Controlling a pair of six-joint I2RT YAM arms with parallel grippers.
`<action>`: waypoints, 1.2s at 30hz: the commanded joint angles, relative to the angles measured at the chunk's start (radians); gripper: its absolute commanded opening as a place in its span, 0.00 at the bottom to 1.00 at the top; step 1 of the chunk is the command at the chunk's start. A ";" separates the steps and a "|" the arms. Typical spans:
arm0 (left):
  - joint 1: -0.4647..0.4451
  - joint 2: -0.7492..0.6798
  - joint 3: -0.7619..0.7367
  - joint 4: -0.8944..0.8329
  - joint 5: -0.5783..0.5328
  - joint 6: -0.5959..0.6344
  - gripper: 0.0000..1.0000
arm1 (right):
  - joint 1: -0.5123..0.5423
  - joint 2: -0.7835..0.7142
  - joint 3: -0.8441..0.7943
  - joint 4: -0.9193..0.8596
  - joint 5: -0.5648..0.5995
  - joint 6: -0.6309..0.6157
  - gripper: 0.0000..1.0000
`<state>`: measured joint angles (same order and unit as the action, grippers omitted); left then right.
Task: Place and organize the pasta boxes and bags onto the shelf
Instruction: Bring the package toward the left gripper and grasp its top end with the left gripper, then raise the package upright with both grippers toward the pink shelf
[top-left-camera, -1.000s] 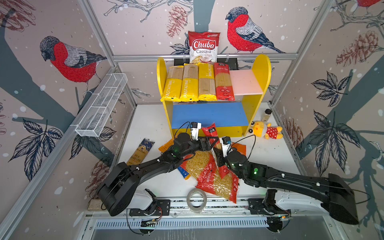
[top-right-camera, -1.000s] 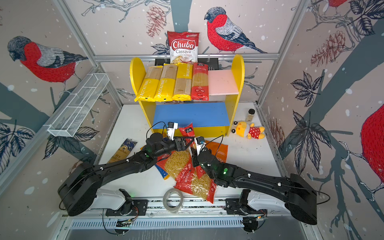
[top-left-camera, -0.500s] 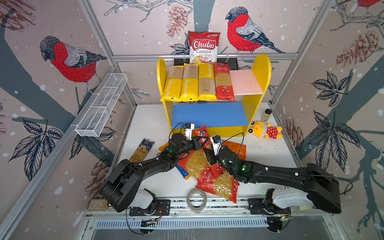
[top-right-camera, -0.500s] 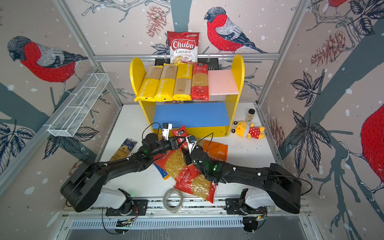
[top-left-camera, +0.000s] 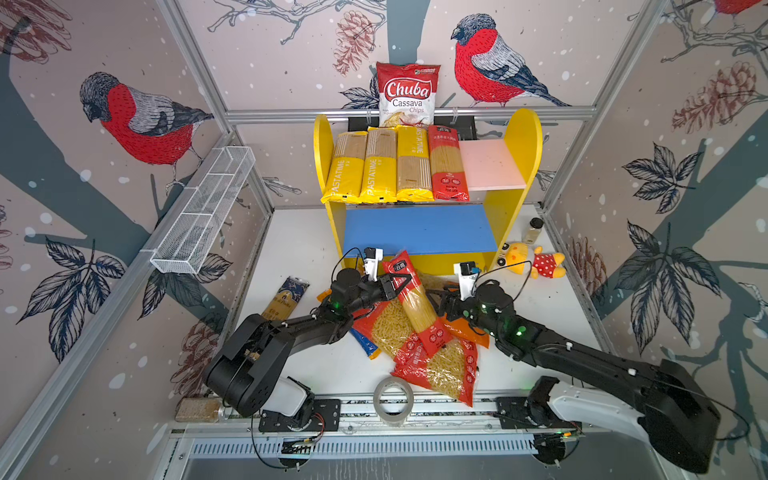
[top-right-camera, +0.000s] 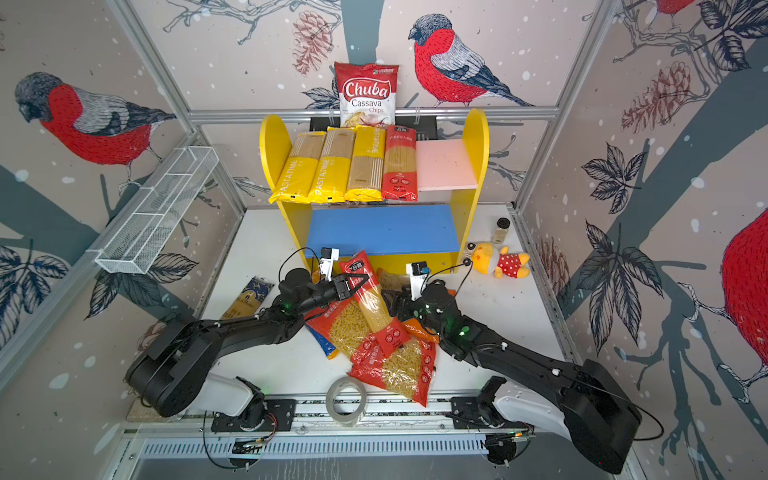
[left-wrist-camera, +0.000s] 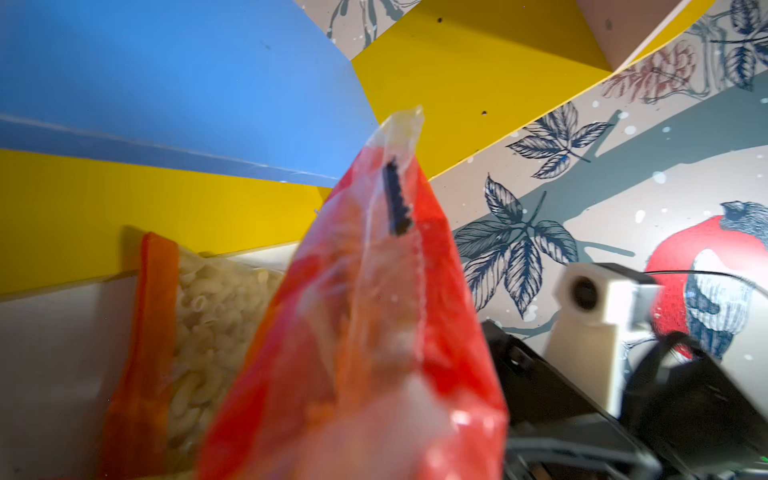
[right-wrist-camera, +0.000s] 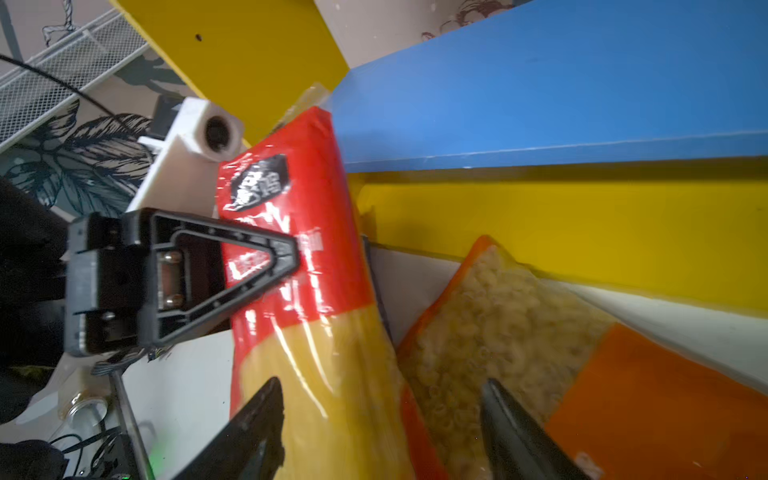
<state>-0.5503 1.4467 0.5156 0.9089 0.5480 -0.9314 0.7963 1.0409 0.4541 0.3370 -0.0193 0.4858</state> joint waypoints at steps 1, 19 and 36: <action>-0.029 -0.055 0.007 0.150 0.025 -0.025 0.04 | -0.057 -0.075 -0.046 0.005 -0.087 0.055 0.76; -0.131 -0.500 0.219 -0.393 -0.171 0.294 0.00 | -0.277 -0.228 -0.014 0.007 -0.485 0.074 0.88; 0.006 -0.411 0.631 -0.599 -0.232 0.344 0.00 | -0.486 -0.241 -0.068 0.386 -0.810 0.391 0.99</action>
<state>-0.5659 1.0344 1.1133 0.2214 0.3309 -0.5694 0.3328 0.8051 0.3916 0.5926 -0.7589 0.7918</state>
